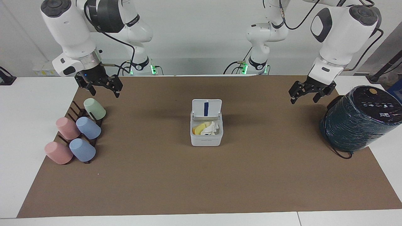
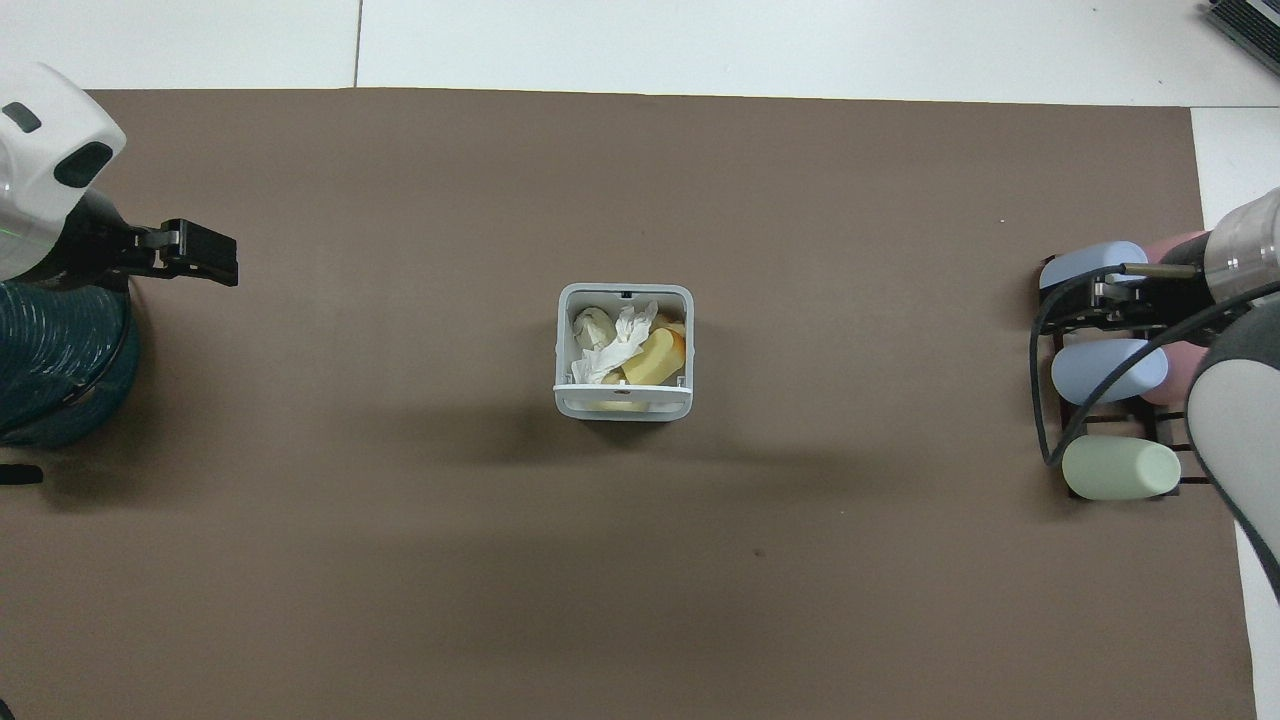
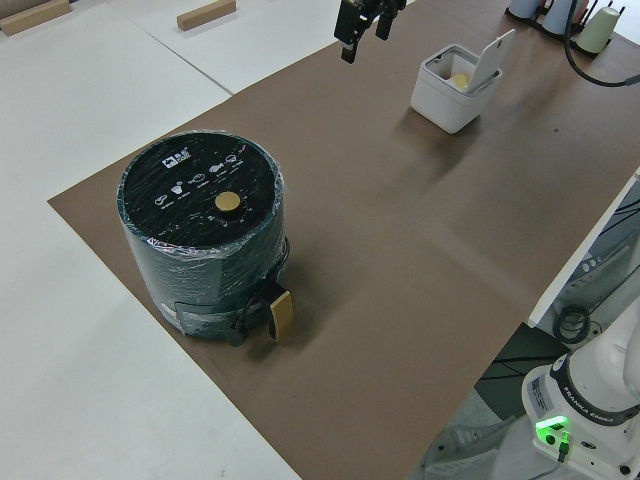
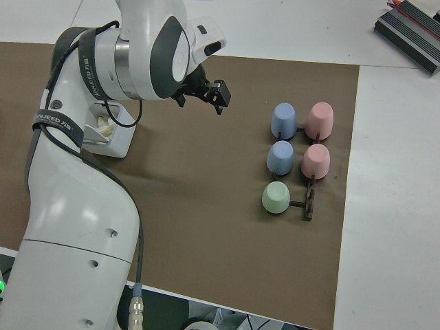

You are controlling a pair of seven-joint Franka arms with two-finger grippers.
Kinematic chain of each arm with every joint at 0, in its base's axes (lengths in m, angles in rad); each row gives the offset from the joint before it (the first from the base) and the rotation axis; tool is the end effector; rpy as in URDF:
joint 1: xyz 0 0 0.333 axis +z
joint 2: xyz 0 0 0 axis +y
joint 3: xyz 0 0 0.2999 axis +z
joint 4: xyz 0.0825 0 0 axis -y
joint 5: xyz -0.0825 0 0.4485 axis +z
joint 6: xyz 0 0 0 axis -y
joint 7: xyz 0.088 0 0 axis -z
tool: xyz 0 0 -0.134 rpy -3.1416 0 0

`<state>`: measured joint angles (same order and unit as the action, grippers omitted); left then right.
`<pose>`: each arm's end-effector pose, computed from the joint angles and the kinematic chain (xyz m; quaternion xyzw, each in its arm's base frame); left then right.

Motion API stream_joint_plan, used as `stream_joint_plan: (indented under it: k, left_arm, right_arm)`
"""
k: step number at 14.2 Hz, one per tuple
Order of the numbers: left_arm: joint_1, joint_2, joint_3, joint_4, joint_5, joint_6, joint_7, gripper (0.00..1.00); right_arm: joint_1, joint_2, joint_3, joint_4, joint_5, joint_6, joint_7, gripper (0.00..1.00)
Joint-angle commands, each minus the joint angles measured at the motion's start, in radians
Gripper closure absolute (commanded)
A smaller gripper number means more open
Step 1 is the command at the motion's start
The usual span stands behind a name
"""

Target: Close trash can lid

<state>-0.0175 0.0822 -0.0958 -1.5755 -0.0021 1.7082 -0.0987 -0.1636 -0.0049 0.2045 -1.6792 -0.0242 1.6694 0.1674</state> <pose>0.6514 -0.0725 0.5392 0.9996 -0.0069 0.0248 0.0076 0.6226 0.0227 0.5346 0.9980 -0.0620 -0.0012 0.0127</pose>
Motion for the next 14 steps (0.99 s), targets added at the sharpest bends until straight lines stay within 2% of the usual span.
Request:
stream_joint_plan:
  k: [1, 7, 11, 14]
  left_arm:
    - [-0.002, -0.030, -0.002, -0.037, 0.019, 0.028, 0.010, 0.00]
    - [-0.015, -0.030, -0.010, -0.037, 0.019, 0.028, -0.004, 0.00]
    - [-0.102, -0.047, -0.012, -0.067, 0.014, 0.028, -0.024, 0.00]
    - [-0.205, -0.085, -0.013, -0.144, 0.007, 0.033, -0.197, 0.00]
  right_arm:
    - [-0.013, -0.017, 0.010, -0.016, 0.006, 0.000, 0.006, 0.00]
    - [-0.013, -0.017, 0.010, -0.016, 0.006, 0.000, 0.007, 0.00]
    - [-0.013, -0.017, 0.010, -0.016, 0.006, 0.000, 0.007, 0.00]
    - [-0.013, -0.017, 0.010, -0.016, 0.006, 0.000, 0.007, 0.00]
